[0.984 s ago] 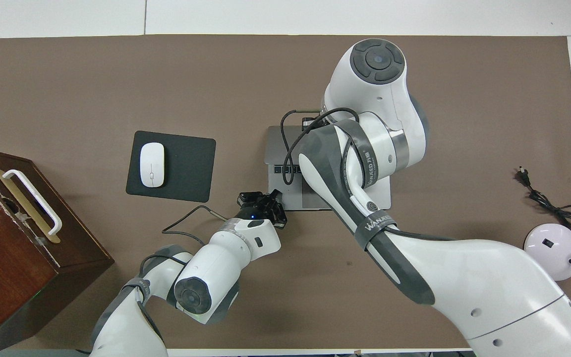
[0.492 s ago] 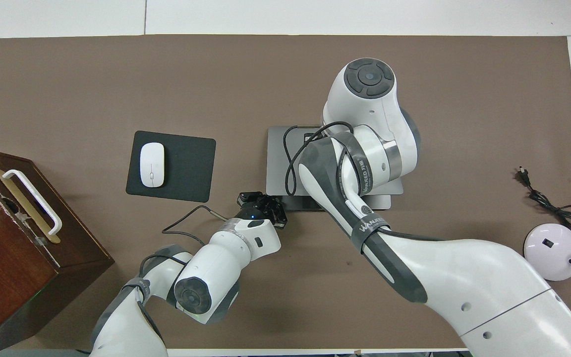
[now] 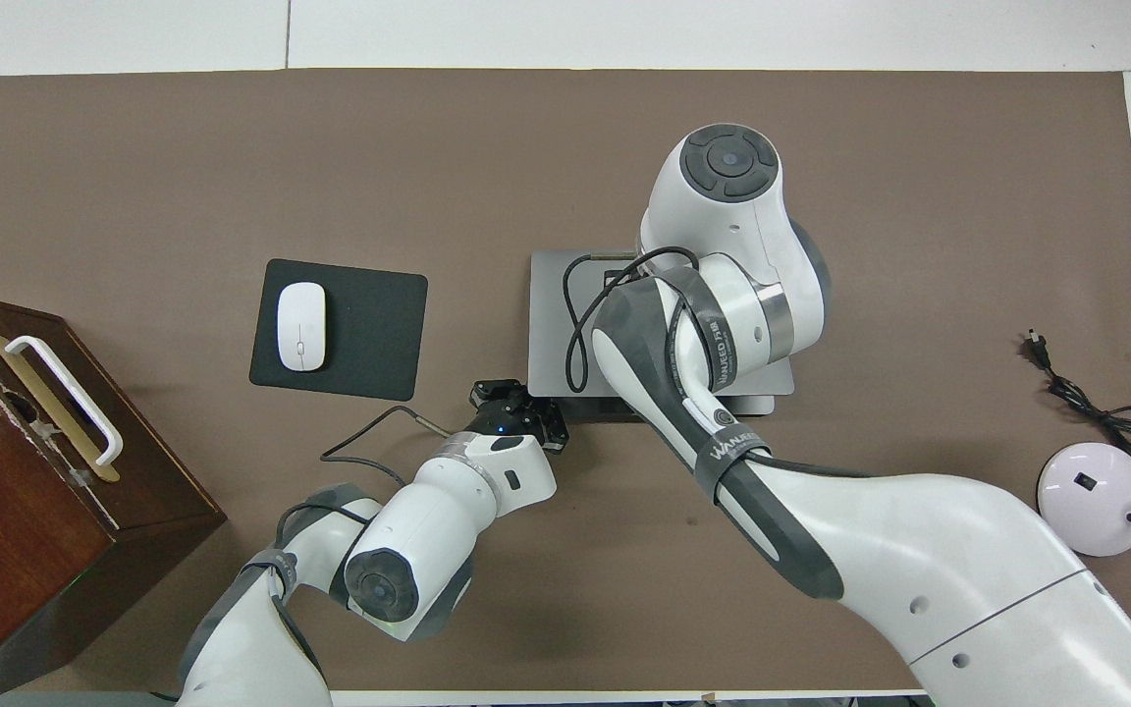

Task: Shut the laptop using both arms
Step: 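Push the laptop screen down toward the keyboard with the right gripper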

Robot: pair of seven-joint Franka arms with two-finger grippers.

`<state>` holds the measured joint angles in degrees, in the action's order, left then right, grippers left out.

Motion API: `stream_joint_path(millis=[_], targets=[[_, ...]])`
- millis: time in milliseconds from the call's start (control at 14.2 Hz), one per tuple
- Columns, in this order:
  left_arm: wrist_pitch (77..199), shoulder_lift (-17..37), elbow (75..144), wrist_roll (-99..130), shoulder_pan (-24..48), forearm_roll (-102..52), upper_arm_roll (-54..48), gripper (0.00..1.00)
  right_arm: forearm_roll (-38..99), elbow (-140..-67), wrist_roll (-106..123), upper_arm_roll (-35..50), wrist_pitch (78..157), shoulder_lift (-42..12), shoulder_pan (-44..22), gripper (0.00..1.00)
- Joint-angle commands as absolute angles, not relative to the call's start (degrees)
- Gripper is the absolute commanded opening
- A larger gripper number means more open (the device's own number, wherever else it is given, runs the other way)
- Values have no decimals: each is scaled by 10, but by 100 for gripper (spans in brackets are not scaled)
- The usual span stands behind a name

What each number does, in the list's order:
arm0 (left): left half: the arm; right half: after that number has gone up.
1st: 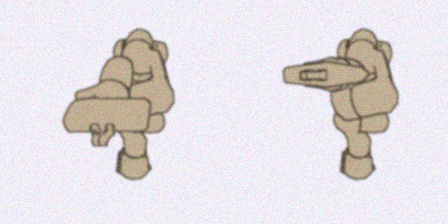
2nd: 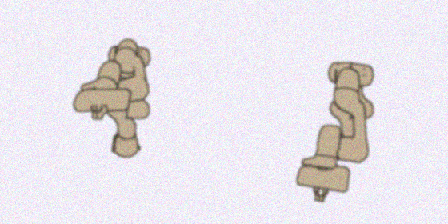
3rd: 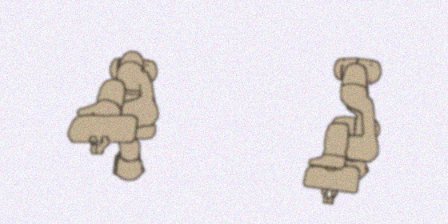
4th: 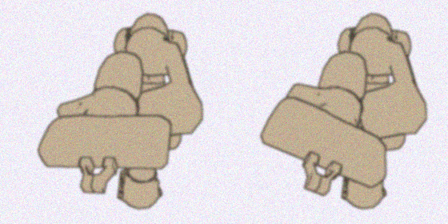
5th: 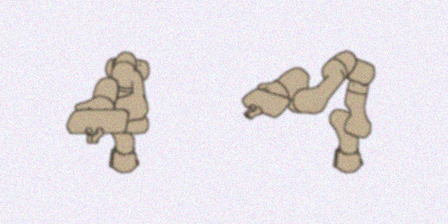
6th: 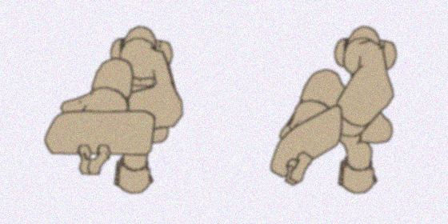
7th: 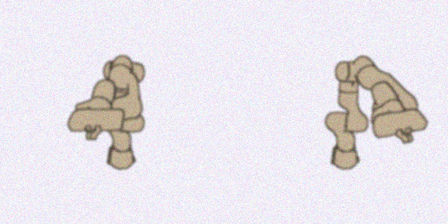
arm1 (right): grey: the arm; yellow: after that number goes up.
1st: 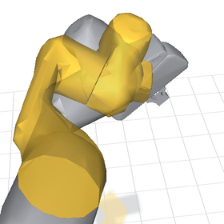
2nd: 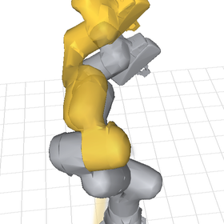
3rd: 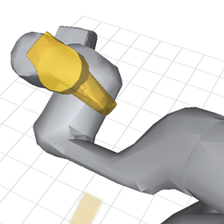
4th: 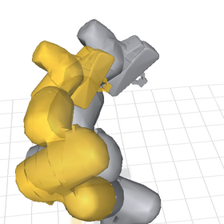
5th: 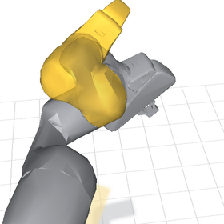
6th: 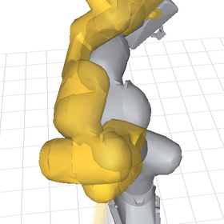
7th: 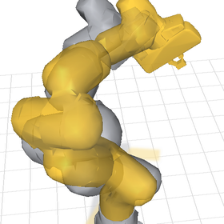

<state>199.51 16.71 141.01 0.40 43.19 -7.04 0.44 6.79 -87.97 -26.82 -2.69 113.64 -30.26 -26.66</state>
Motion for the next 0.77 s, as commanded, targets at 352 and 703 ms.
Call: stream_joint_path(millis=[352,703], targets=[[2003,199,1401,5,435,-58,7,0,84,-922,-257,-24,1158,-281,-265,0],[2004,203,1400,6,435,-58,7,0,85,-927,-258,-24,1162,-280,-266,0]])
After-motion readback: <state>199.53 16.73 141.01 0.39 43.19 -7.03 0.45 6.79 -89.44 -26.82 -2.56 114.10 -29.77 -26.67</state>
